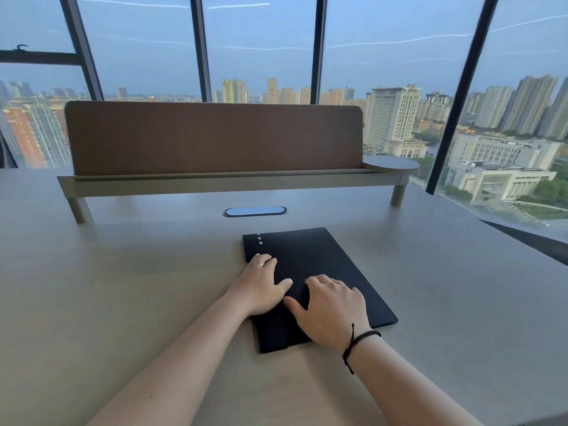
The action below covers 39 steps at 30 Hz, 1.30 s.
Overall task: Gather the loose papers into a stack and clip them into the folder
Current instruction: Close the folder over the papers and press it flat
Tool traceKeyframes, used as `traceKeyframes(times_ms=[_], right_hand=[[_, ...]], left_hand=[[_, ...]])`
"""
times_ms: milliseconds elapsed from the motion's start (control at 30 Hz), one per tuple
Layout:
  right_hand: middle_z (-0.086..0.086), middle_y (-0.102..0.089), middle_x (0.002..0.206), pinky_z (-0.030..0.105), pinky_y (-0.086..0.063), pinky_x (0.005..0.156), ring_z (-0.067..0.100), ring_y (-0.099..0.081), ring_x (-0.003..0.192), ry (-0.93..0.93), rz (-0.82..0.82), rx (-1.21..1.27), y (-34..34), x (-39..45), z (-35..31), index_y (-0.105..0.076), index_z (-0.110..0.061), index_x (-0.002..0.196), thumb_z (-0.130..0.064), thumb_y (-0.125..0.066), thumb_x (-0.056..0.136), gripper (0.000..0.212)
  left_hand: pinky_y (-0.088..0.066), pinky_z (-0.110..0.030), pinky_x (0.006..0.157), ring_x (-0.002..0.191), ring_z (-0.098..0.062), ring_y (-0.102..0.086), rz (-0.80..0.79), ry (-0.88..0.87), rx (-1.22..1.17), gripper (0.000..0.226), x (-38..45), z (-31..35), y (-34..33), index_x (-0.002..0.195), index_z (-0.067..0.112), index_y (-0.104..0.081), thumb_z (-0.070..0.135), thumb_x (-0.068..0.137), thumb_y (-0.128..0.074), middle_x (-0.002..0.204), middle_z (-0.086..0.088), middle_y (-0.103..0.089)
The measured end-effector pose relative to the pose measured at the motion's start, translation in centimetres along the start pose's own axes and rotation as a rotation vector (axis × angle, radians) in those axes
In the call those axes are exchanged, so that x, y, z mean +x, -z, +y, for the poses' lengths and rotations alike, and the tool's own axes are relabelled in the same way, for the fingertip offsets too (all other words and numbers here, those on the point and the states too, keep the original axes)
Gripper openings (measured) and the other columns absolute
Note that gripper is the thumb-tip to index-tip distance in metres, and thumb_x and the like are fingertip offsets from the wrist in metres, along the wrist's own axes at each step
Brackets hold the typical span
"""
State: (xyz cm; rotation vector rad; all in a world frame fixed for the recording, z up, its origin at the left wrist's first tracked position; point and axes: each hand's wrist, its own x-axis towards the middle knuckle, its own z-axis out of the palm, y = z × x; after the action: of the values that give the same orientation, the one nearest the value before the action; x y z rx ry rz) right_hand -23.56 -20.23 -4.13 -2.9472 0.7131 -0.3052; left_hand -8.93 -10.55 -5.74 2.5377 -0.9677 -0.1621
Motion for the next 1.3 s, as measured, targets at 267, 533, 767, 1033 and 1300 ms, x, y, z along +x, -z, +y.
traceKeyframes(times_ms=[267, 533, 767, 1033, 1300], right_hand=[[-0.002, -0.060, 0.114, 0.043, -0.048, 0.086, 0.026, -0.057, 0.111, -0.167, 0.047, -0.045, 0.9, 2.7, 10.0, -0.058, -0.020, 0.108, -0.068, -0.036, 0.091, 0.056], [-0.005, -0.059, 0.121, 0.057, -0.031, 0.113, 0.022, -0.053, 0.127, -0.327, 0.075, 0.049, 1.2, 6.3, 20.8, -0.056, -0.027, 0.110, -0.076, -0.034, 0.086, 0.059], [-0.005, -0.058, 0.125, 0.057, -0.020, 0.119, 0.018, -0.050, 0.130, -0.404, 0.105, 0.118, 1.0, 10.5, 28.9, -0.056, -0.032, 0.113, -0.081, -0.035, 0.081, 0.062], [-0.004, -0.057, 0.130, 0.055, -0.022, 0.119, 0.018, -0.051, 0.130, -0.419, 0.112, 0.140, 0.9, 14.6, 33.8, -0.057, -0.034, 0.117, -0.084, -0.037, 0.078, 0.067], [-0.002, -0.059, 0.128, 0.050, -0.035, 0.112, 0.023, -0.058, 0.121, -0.419, 0.125, 0.096, 1.1, 16.3, 34.9, -0.062, -0.031, 0.118, -0.083, -0.039, 0.079, 0.069]], left_hand=[[-0.023, -0.036, 0.122, 0.150, -0.014, -0.026, 0.009, -0.096, -0.032, 0.060, 5.6, 10.1, -5.2, 0.155, 0.014, -0.034, 0.039, 0.100, -0.037, 0.165, 0.003, -0.027], [-0.020, -0.038, 0.123, 0.152, -0.018, -0.021, 0.038, -0.169, -0.042, 0.053, 12.9, 18.7, -10.2, 0.151, 0.014, -0.041, 0.026, 0.101, -0.032, 0.163, 0.001, -0.033], [-0.016, -0.038, 0.124, 0.154, -0.018, -0.017, 0.026, -0.204, -0.033, 0.055, 18.7, 24.6, -13.2, 0.154, 0.013, -0.037, 0.022, 0.100, -0.029, 0.165, -0.001, -0.029], [-0.014, -0.041, 0.125, 0.155, -0.018, -0.014, -0.002, -0.184, -0.042, 0.060, 23.2, 27.8, -14.6, 0.155, 0.014, -0.034, 0.023, 0.096, -0.028, 0.166, 0.000, -0.026], [-0.019, -0.039, 0.123, 0.152, -0.022, -0.022, 0.008, -0.156, -0.082, 0.054, 24.3, 29.2, -14.4, 0.149, 0.012, -0.043, 0.024, 0.097, -0.034, 0.163, -0.003, -0.032]])
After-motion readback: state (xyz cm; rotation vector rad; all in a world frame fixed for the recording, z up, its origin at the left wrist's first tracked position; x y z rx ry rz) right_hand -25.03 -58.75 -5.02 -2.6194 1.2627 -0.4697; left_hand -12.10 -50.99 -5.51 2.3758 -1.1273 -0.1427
